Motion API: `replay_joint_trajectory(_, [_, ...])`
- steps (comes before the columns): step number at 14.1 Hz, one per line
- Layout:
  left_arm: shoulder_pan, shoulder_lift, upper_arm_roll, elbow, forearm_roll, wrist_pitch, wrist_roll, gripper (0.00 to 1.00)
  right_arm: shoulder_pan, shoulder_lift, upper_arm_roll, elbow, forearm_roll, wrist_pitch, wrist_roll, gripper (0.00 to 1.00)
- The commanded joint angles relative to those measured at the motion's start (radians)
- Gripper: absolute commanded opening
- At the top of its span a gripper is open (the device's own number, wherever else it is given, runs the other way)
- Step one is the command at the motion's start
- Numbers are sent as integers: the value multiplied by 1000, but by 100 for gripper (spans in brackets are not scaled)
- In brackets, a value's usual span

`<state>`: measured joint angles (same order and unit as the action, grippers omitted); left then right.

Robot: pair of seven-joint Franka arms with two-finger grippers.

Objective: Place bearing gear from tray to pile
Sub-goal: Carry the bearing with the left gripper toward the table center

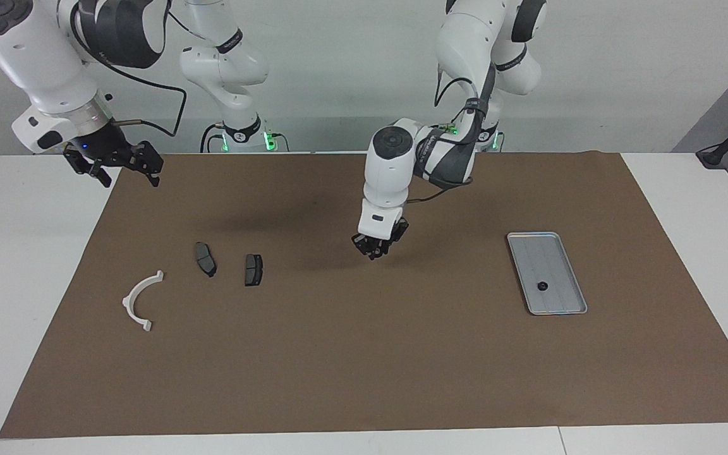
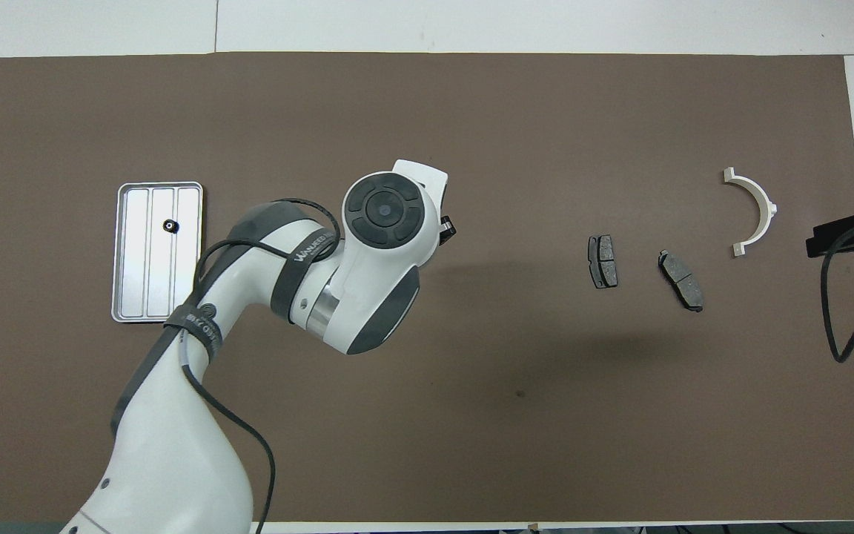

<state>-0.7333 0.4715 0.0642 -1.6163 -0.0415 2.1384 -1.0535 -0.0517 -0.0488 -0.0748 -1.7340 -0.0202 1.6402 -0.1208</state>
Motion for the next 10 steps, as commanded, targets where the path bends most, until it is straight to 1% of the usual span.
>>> replay_joint_trajectory(1, [-1, 32, 17, 26, -8, -6, -8, 0, -16, -28, 9, -38, 8, 33, -49, 100])
replay_joint_trajectory(2, [-1, 33, 16, 19, -9, 0, -11, 0, -11, -26, 9, -38, 8, 36, -56, 100])
replay_joint_trajectory(3, [-1, 50, 16, 24, -17, 11, -43, 0, -10, -26, 9, -41, 8, 36, -56, 100])
replay_joint_trajectory(4, [-23, 82, 17, 30, -20, 12, -83, 0, -14, -29, 9, -54, 8, 40, -57, 100])
replay_joint_trajectory(5, [-38, 96, 20, 32, -17, 12, -91, 0, -17, -34, 9, -64, 8, 55, -59, 100])
replay_joint_trajectory(8, [-43, 98, 17, 30, -24, 30, -130, 0, -20, -33, 9, -81, 8, 69, -86, 100])
replay_joint_trajectory(10, [-46, 98, 19, 24, -21, 61, -137, 0, -25, -33, 9, -113, 8, 107, -106, 100])
